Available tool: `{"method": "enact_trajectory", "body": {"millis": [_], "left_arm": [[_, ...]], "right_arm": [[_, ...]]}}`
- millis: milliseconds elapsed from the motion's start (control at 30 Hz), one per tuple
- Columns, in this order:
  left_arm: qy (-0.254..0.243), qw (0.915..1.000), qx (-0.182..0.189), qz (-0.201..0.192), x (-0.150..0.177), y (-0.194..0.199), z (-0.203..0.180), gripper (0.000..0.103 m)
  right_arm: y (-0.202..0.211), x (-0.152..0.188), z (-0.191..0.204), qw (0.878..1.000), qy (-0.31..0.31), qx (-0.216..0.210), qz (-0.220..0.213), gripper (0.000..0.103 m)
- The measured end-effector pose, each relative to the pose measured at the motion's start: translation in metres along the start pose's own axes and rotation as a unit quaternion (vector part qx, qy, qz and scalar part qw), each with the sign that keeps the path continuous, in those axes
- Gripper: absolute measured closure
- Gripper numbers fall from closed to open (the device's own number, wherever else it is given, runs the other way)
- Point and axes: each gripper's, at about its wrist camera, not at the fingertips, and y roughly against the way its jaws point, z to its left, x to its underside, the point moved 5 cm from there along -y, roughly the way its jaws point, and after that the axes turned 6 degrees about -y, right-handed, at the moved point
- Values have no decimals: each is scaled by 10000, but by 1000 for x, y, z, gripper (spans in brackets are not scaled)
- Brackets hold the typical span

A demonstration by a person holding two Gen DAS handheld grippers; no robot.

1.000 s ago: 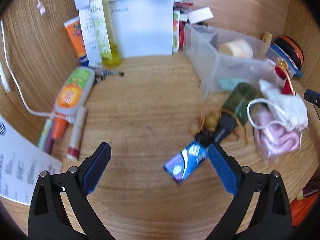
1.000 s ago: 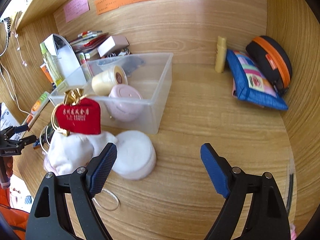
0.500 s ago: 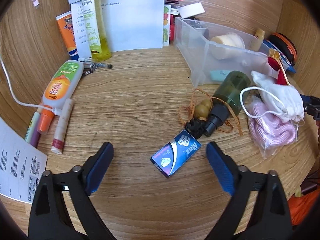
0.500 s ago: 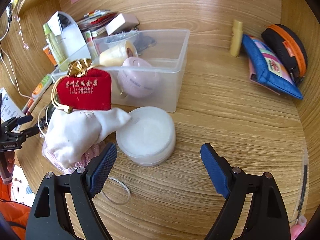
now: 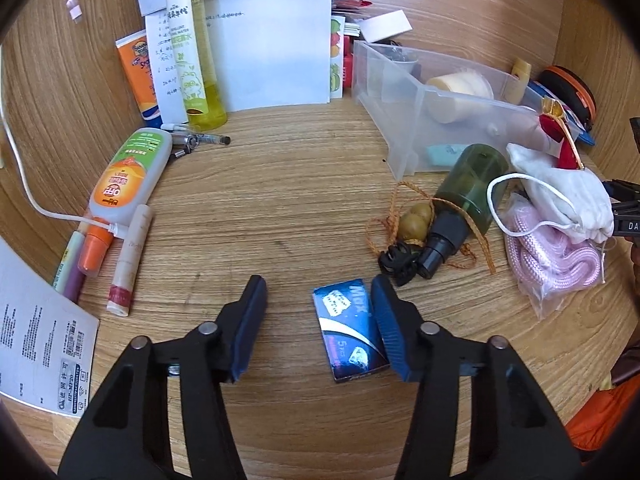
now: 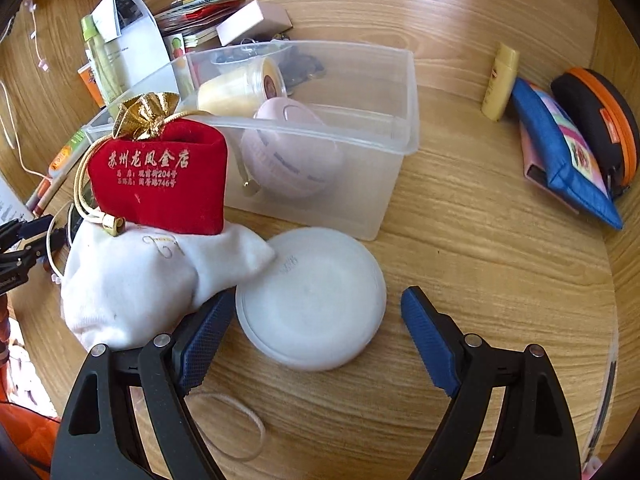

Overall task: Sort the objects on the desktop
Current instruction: 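Close the left gripper on the Max box while the right gripper closes on the white container, then carry the Max box with the left gripper over the clear box while the right carries the white container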

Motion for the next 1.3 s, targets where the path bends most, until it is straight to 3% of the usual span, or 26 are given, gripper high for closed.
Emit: {"method": "enact_trajectory", "body": {"millis": [167,233,333,633,1300], "left_arm": [[32,10000,-60,-9,4,4,2,71],[46,10000,-66,-7,6,6,2,72],[69,9999,-120,-7,9,9,2,76],[233,9994,-168,-193,3,21,3,76],[155,9900,135,-1396,-72,58,-19,77]], "right_arm": [[-1,-1,-2,10000,-59,17,-49,26],[-1,-1,-1,10000,-66,-64,-32,37],[-1,-1,-1,9999,-59,-99,-64,40],[12,-2,-6,9991,-178,-160,-337,40],[74,-29,-26,9925,-471,-159,-1115,40]]}}
